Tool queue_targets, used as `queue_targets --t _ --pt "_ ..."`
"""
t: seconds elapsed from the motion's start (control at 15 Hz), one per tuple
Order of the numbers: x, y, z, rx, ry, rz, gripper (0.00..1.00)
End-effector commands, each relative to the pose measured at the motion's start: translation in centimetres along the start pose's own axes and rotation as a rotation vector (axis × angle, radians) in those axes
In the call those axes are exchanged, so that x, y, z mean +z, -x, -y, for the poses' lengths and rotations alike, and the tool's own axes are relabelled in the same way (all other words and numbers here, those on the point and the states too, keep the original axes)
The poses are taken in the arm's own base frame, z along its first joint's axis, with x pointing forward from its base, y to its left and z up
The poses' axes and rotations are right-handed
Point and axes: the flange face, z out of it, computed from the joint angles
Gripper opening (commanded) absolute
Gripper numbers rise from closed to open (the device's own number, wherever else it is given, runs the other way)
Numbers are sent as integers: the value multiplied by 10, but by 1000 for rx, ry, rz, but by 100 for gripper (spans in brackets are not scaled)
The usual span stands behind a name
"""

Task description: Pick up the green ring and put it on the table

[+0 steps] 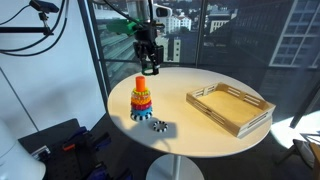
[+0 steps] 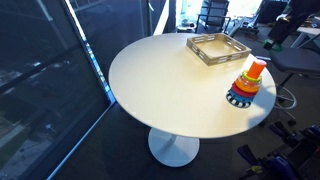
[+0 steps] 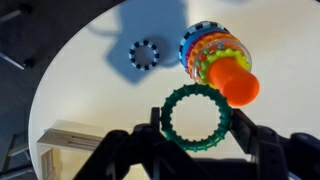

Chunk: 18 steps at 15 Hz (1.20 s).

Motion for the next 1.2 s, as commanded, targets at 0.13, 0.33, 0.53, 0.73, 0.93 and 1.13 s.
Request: queue_targets --t 0.13,0.33,0.53,0.73,0.93,1.13 --pt "28 -7 -28 61 -7 64 45" --pt "54 -7 -33 70 -8 107 45" --pt "75 -7 -38 83 -4 141 45" --pt "91 -11 -44 93 0 149 45" --pt "100 -17 -48 101 10 131 45" --pt "110 -23 -51 108 23 117 45"
